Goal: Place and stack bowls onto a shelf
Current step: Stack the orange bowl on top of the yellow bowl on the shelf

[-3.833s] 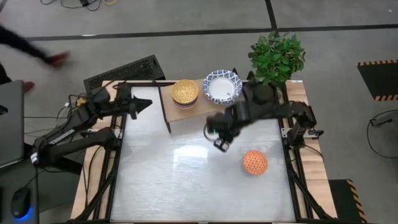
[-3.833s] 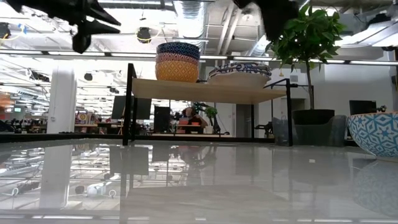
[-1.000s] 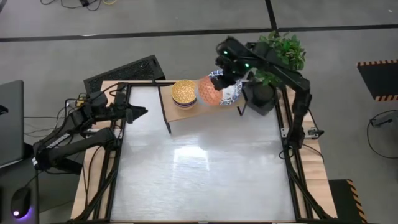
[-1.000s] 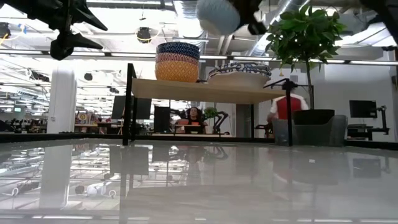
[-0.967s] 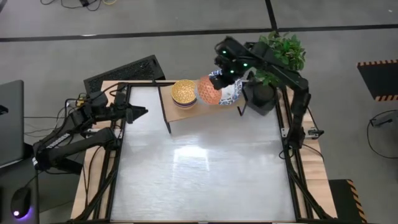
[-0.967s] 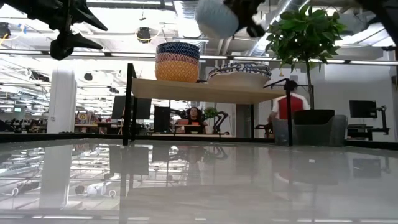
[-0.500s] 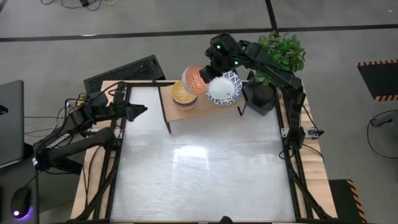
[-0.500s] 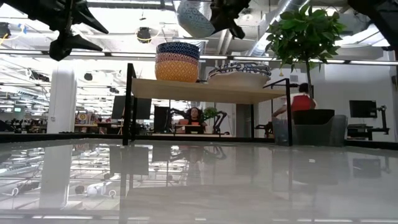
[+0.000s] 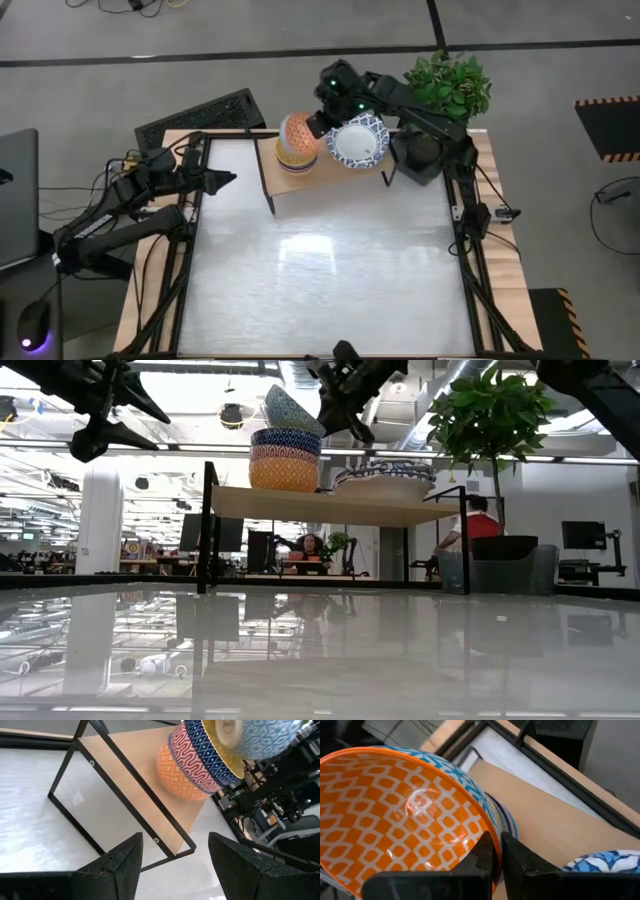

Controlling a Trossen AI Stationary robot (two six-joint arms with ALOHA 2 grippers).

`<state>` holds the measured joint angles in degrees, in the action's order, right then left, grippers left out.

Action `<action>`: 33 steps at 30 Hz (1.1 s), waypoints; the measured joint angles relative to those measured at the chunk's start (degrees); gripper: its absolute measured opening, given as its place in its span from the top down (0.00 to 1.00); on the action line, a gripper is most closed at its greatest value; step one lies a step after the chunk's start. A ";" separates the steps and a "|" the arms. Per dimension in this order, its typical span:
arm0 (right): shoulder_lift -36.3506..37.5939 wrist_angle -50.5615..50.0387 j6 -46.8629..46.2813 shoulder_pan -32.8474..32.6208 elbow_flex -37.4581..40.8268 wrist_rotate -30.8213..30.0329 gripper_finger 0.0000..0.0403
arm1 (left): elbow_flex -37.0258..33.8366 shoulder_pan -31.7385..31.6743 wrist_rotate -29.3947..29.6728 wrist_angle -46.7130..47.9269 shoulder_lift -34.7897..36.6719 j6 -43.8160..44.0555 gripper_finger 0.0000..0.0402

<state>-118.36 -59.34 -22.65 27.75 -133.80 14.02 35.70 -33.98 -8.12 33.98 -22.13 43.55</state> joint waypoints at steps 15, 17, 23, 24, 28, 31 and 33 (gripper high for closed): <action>-0.78 -0.44 0.37 -0.53 -0.04 1.83 0.91 | 0.00 0.00 1.75 0.00 0.00 -0.20 0.48; -1.07 -1.50 0.61 -0.66 0.07 2.36 0.91 | 0.00 0.00 1.75 0.00 0.00 -0.20 0.48; -1.05 -2.17 0.87 -1.18 0.02 2.37 0.89 | 0.00 0.00 1.73 0.00 0.02 -0.20 0.48; -1.05 -2.07 0.87 -1.16 0.02 2.29 0.88 | 0.00 0.00 1.73 0.00 0.02 -0.20 0.48; -1.05 -1.85 0.85 -1.14 0.02 2.30 0.81 | 0.00 0.00 1.70 0.00 0.01 -0.20 0.48; -1.05 -1.93 0.90 -1.16 0.02 2.35 0.80 | 0.00 0.00 1.70 0.00 0.00 -0.20 0.48; -1.05 -1.90 1.19 -1.19 0.02 2.38 0.79 | 0.00 0.00 1.70 0.00 0.00 -0.20 0.48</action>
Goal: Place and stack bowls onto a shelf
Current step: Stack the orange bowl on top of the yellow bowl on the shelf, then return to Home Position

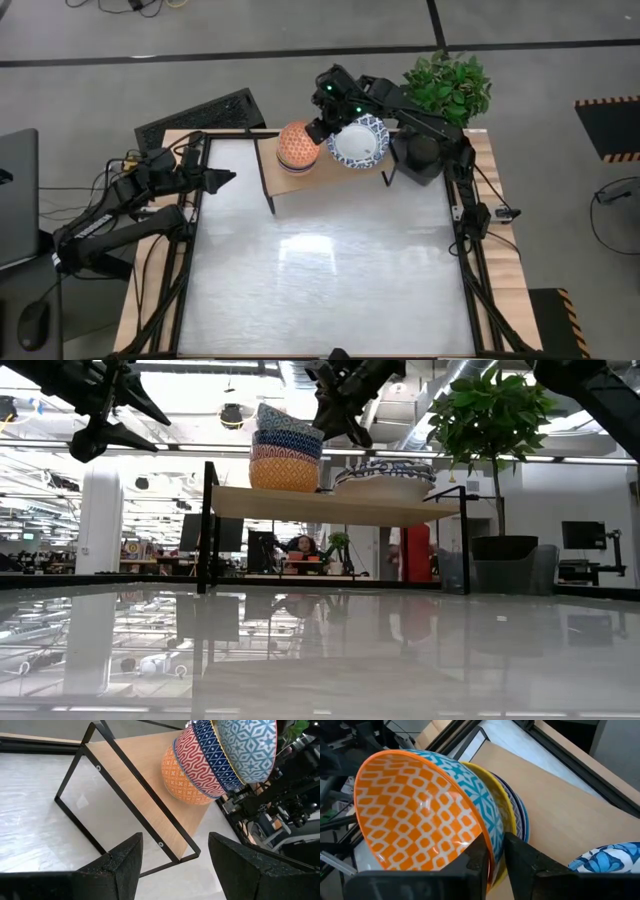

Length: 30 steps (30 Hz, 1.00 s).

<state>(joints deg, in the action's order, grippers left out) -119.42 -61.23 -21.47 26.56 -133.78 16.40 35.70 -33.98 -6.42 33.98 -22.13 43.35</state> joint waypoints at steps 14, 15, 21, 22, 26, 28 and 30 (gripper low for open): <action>0.25 0.22 4.40 -0.32 0.00 0.14 0.70 | 0.00 0.00 -0.17 -0.02 0.01 0.13 0.48; 0.28 0.34 4.73 -0.35 0.00 0.15 0.68 | 0.00 0.00 -0.16 -0.02 0.00 0.22 0.48; 0.31 0.75 4.32 -0.30 -0.09 0.13 0.54 | 0.00 0.00 -0.15 -0.28 0.01 0.44 0.48; 0.31 0.76 4.14 -0.17 -0.09 0.13 0.52 | 0.00 0.00 -0.15 -0.40 0.02 0.44 0.48; 0.33 0.82 3.97 0.27 -1.27 0.13 0.50 | 0.00 0.00 -0.15 -0.46 0.01 0.46 0.48; 0.44 2.40 3.95 0.35 -1.37 0.11 0.50 | 0.00 -0.01 -0.21 -0.45 0.00 0.53 0.48; 0.90 2.38 3.95 0.74 -1.15 0.10 0.50 | 0.00 0.00 -0.34 -0.46 0.02 0.64 0.48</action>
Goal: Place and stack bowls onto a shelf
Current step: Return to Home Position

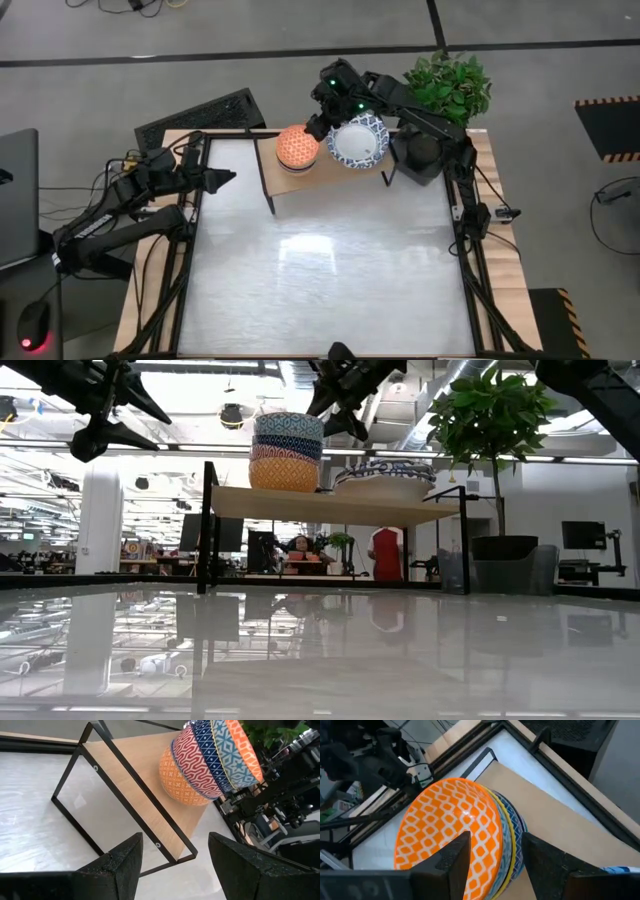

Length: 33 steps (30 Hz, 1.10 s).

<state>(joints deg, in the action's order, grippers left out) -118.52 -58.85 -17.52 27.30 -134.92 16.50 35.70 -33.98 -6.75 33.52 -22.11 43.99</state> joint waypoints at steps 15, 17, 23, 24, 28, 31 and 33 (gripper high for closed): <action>11.86 1.07 0.59 0.36 -0.08 0.00 0.52 | 6.58 -0.02 -4.00 -6.37 0.03 2.40 0.48; 14.80 0.84 2.55 0.47 -0.10 -0.01 0.53 | 9.97 -0.02 -3.52 -6.52 0.03 1.89 0.48; 24.12 -6.28 14.58 0.14 -0.14 -0.13 0.52 | 21.20 -0.02 -3.46 -6.26 0.15 -4.79 0.48; 25.43 -8.41 15.88 0.35 -0.16 -0.17 0.52 | 22.68 -0.02 -3.45 -5.89 0.14 -7.05 0.48; 30.75 -17.11 17.46 0.53 0.54 -0.24 0.53 | 28.05 -0.02 -3.21 -5.62 0.03 -10.86 0.48; 35.06 -16.61 18.95 0.00 2.63 1.78 0.53 | 31.18 0.00 -8.64 -6.29 0.09 -21.05 0.48; 38.12 -15.25 18.37 -0.47 5.54 2.30 0.52 | 32.26 0.00 -11.00 -6.08 0.11 -23.26 0.48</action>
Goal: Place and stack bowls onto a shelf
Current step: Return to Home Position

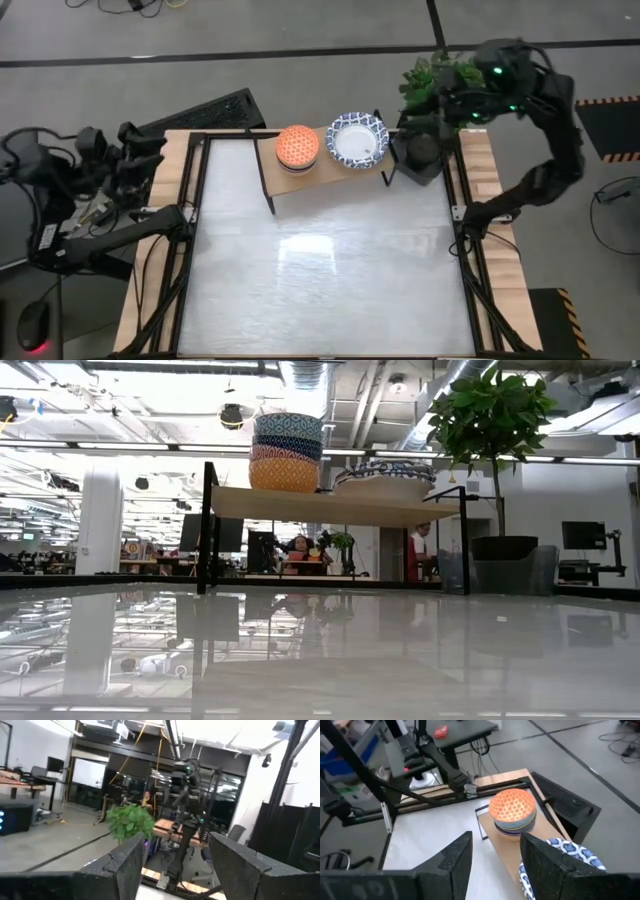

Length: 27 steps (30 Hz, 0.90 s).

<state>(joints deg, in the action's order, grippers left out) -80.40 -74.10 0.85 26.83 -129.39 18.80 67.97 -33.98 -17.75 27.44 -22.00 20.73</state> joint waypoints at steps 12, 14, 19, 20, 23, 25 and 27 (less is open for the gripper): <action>32.65 40.19 -12.30 -0.22 49.33 2.95 0.52 | -12.75 -0.02 1.24 -0.35 10.05 8.10 0.48; 37.54 48.08 -15.98 -0.22 58.80 2.93 0.52 | -17.88 0.00 1.42 -3.57 13.12 10.60 0.48; 48.01 63.05 -24.07 -0.22 77.59 2.93 0.52 | -29.50 -0.02 -0.81 -6.00 20.97 16.37 0.48; 50.01 66.00 -25.20 -0.30 80.56 2.92 0.52 | -31.52 -0.02 -1.51 -6.62 22.09 17.21 0.48; 55.36 71.82 -26.54 -1.48 88.84 3.14 0.52 | -35.49 0.04 -5.98 -7.50 21.38 18.45 0.48; 58.37 73.73 -27.14 -3.07 94.28 3.35 0.52 | -37.37 0.09 -7.11 -9.60 20.92 17.66 0.48; 61.07 77.05 -28.83 -4.95 99.34 3.22 0.52 | -40.21 0.13 -8.30 -11.05 21.23 17.82 0.48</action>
<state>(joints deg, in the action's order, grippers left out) -19.33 2.96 -27.98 21.88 -30.04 22.03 27.76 -33.85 -26.05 16.38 -0.77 38.55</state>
